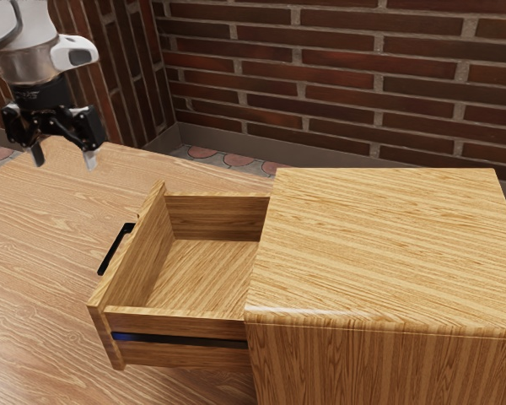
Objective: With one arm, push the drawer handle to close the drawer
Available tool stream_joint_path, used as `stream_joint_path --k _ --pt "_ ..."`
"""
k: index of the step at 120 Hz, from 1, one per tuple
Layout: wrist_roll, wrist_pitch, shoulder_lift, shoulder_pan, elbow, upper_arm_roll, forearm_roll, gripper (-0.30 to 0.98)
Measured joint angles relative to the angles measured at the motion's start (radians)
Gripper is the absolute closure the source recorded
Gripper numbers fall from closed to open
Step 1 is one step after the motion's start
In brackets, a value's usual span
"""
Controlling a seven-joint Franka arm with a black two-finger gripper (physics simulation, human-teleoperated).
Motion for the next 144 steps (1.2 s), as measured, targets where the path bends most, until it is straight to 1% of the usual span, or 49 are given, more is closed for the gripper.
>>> stream_joint_path --k 16,32,41,47,57,64,74,85,108,144 --pt "-0.152 -0.009 -0.060 0.006 -0.042 -0.001 0.007 0.00" --pt "-0.280 -0.018 -0.117 -0.003 -0.126 0.028 0.010 0.00" --pt "-0.342 0.027 -0.129 -0.008 -0.236 0.110 0.010 0.02" --pt "-0.379 0.065 -0.132 -0.010 -0.283 0.132 0.004 0.13" --pt "-0.423 0.137 -0.132 -0.009 -0.340 0.164 -0.031 0.35" --pt "-0.441 0.203 -0.128 -0.009 -0.395 0.174 -0.050 0.48" --pt "-0.457 0.297 -0.129 -0.027 -0.473 0.177 -0.089 0.60" --pt "-0.464 0.392 -0.124 -0.034 -0.535 0.176 -0.132 0.68" --pt "-0.469 0.530 -0.075 -0.063 -0.555 0.169 -0.182 0.75" --pt "-0.473 0.649 -0.017 -0.081 -0.551 0.100 -0.229 0.78"
